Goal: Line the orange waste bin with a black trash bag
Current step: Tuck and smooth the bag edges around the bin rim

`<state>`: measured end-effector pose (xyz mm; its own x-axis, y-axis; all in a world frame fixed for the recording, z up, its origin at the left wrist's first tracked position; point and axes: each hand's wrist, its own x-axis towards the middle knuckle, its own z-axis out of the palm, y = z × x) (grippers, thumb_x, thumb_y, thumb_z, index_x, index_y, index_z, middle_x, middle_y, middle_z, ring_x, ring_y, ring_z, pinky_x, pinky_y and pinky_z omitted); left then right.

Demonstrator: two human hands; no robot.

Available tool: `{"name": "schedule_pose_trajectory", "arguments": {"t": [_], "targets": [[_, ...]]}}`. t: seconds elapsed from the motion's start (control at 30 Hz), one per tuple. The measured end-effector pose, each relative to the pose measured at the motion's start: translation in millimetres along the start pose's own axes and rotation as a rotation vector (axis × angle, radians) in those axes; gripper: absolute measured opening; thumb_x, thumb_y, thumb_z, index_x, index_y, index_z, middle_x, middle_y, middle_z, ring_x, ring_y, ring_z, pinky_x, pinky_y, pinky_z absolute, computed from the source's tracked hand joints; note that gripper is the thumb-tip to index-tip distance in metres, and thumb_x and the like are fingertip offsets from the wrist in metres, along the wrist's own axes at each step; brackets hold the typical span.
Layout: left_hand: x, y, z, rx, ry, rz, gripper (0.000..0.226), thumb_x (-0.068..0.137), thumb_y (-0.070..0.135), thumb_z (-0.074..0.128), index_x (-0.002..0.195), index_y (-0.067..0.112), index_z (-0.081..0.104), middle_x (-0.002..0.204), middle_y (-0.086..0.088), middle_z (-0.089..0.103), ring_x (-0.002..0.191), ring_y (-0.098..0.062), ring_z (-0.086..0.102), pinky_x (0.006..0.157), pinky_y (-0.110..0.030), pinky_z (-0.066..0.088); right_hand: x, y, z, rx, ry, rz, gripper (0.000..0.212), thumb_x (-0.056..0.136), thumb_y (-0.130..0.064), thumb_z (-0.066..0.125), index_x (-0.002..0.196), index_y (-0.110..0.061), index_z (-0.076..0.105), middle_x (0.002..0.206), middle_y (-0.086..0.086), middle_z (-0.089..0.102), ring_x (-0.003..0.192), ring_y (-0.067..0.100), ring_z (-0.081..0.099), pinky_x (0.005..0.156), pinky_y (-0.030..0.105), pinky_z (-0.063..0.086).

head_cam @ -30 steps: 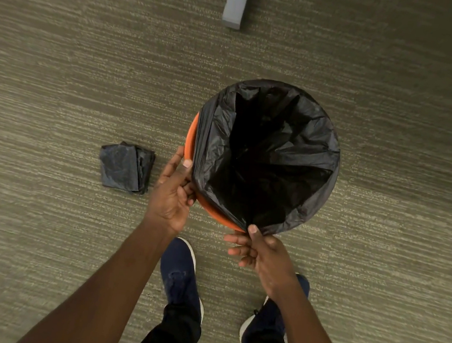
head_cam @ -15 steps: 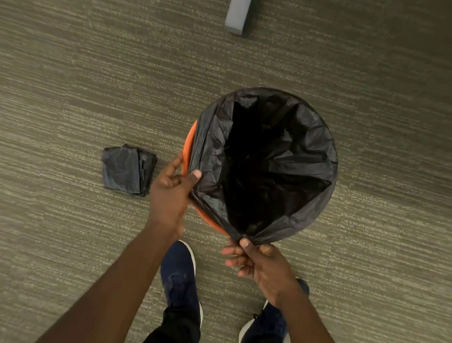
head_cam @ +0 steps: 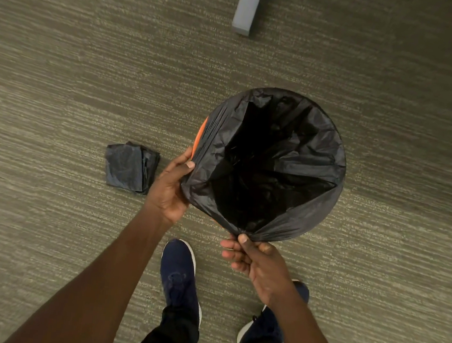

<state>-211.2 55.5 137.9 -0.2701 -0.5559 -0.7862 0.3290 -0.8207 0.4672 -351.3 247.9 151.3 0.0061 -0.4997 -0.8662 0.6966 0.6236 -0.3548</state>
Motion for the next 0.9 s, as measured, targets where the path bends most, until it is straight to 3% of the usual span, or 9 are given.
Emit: {"name": "schedule_pose_trajectory", "arguments": {"t": [0.07, 0.23, 0.47, 0.6, 0.7, 0.77, 0.8, 0.83, 0.9], "targets": [[6.3, -3.8, -5.0, -0.032, -0.083, -0.026, 0.049, 0.101, 0.008, 0.046, 0.15, 0.007, 0.046, 0.153, -0.02, 0.048, 0.141, -0.037, 0.046, 0.119, -0.054, 0.034, 0.4, 1.6, 2.5, -0.006, 0.011, -0.009, 0.027, 0.102, -0.025, 0.054, 0.108, -0.005, 0.071, 0.108, 0.014, 0.079, 0.085, 0.017, 0.078, 0.062, 0.021, 0.059], [17.1, -12.2, -5.4, -0.031, -0.141, -0.062, 0.039, 0.095, 0.034, 0.059, 0.12, 0.007, 0.074, 0.124, -0.014, 0.073, 0.118, -0.028, 0.069, 0.097, -0.043, 0.057, 1.8, 4.3, 3.2, -0.003, 0.028, -0.02, 0.029, 0.1, -0.025, 0.057, 0.111, -0.004, 0.071, 0.109, 0.015, 0.079, 0.088, 0.019, 0.077, 0.063, 0.022, 0.059], [40.1, -20.7, -4.5, -0.004, -0.034, -0.067, 0.06, 0.094, 0.058, 0.056, 0.131, 0.014, 0.069, 0.137, -0.015, 0.066, 0.128, -0.031, 0.062, 0.107, -0.049, 0.051, 3.4, 2.0, 4.2, -0.088, 0.023, -0.008, 0.027, 0.099, -0.025, 0.059, 0.107, -0.003, 0.072, 0.101, 0.015, 0.08, 0.082, 0.018, 0.078, 0.059, 0.021, 0.058], [55.2, -24.2, 2.2, -0.015, 0.217, -0.182, 0.044, 0.101, 0.042, 0.052, 0.13, 0.013, 0.067, 0.123, -0.014, 0.071, 0.111, -0.033, 0.067, 0.1, -0.049, 0.053, 4.9, 7.0, 2.7, -0.151, 0.029, -0.02, 0.028, 0.098, -0.027, 0.06, 0.108, -0.005, 0.072, 0.102, 0.014, 0.08, 0.082, 0.018, 0.078, 0.061, 0.022, 0.058], [62.4, -23.3, 6.2, 0.069, 0.262, -0.199, 0.04, 0.105, 0.035, 0.043, 0.128, 0.013, 0.067, 0.115, -0.015, 0.074, 0.111, -0.032, 0.066, 0.101, -0.046, 0.054, 6.0, 4.8, -0.7, -0.154, 0.042, -0.012, 0.03, 0.097, -0.029, 0.06, 0.112, -0.005, 0.072, 0.105, 0.014, 0.08, 0.085, 0.019, 0.078, 0.063, 0.022, 0.06], [61.0, -16.6, 9.1, 0.22, 0.261, -0.152, 0.033, 0.105, 0.029, 0.043, 0.108, 0.013, 0.071, 0.09, -0.007, 0.081, 0.097, -0.028, 0.071, 0.073, -0.033, 0.063, 4.3, 1.8, -7.2, -0.187, 0.043, -0.006, 0.031, 0.097, -0.03, 0.06, 0.115, -0.008, 0.071, 0.109, 0.012, 0.079, 0.093, 0.022, 0.078, 0.068, 0.025, 0.061], [58.5, -10.5, 11.1, 0.315, 0.275, -0.108, 0.031, 0.104, 0.028, 0.045, 0.101, 0.013, 0.072, 0.078, -0.002, 0.08, 0.088, -0.023, 0.073, 0.06, -0.028, 0.061, 3.6, -0.4, -13.1, -0.225, 0.03, 0.012, 0.029, 0.099, -0.029, 0.059, 0.117, -0.009, 0.071, 0.111, 0.01, 0.079, 0.097, 0.023, 0.077, 0.071, 0.026, 0.061], [54.2, -2.6, 14.1, 0.412, 0.306, -0.036, 0.03, 0.103, 0.03, 0.047, 0.101, 0.013, 0.071, 0.075, 0.001, 0.078, 0.081, -0.019, 0.072, 0.055, -0.025, 0.057, 0.8, -4.9, -18.4, -0.235, 0.026, 0.039, 0.026, 0.102, -0.025, 0.056, 0.12, -0.01, 0.069, 0.112, 0.007, 0.079, 0.099, 0.023, 0.077, 0.073, 0.027, 0.061], [42.9, 11.5, 23.8, 0.564, 0.388, 0.188, 0.035, 0.102, 0.043, 0.049, 0.11, 0.013, 0.066, 0.088, 0.001, 0.074, 0.081, -0.014, 0.068, 0.061, -0.027, 0.054, -0.7, -11.9, -34.8, -0.139, 0.141, 0.07, 0.022, 0.105, -0.013, 0.048, 0.12, -0.006, 0.063, 0.099, 0.003, 0.082, 0.088, 0.02, 0.079, 0.068, 0.027, 0.062]]}}
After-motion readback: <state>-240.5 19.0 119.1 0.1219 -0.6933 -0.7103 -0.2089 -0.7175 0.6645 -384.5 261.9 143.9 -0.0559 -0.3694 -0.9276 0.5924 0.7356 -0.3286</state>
